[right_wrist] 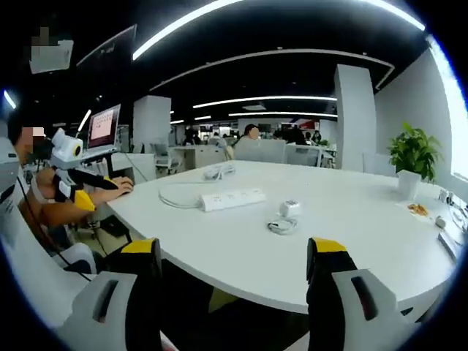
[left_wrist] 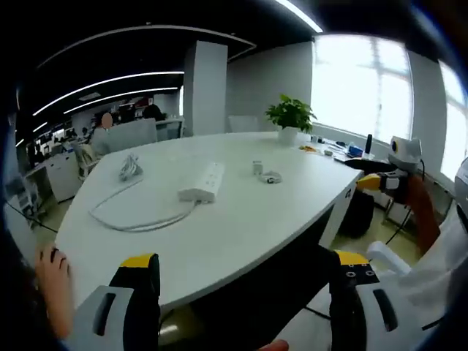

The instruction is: Straighten the power strip on the desk, plug the charger into it

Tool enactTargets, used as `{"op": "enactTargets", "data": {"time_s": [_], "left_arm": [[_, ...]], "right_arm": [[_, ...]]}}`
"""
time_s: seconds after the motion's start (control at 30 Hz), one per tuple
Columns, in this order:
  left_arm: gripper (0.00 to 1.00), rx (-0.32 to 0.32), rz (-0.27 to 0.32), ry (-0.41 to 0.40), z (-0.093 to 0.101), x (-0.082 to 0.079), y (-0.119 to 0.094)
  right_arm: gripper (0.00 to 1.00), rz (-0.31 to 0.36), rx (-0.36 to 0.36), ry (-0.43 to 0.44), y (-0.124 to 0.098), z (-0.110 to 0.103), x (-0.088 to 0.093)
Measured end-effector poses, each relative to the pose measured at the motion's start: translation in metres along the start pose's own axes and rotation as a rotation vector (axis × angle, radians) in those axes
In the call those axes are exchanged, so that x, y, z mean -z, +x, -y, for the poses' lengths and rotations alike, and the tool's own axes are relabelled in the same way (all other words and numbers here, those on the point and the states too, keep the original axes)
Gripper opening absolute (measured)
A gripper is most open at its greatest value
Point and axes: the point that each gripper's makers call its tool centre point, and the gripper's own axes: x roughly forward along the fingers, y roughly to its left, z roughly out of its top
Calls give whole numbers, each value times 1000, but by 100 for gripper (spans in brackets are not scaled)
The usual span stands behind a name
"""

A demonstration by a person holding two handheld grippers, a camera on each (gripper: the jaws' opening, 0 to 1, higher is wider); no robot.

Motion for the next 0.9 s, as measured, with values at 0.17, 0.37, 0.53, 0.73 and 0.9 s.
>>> {"op": "enactTargets", "data": {"time_s": [0.17, 0.37, 0.53, 0.73, 0.9], "left_arm": [[96, 14, -15, 0, 1, 5, 3], [96, 20, -15, -7, 2, 6, 4], [96, 28, -15, -5, 5, 6, 5], [94, 37, -21, 10, 9, 7, 5], [95, 41, -37, 18, 12, 9, 6]], "right_arm": [[76, -44, 17, 29, 0, 6, 10], [72, 7, 25, -9, -3, 6, -2], [71, -47, 10, -2, 0, 3, 12], [69, -50, -10, 16, 0, -1, 15], [68, -64, -8, 21, 1, 0, 19]]}}
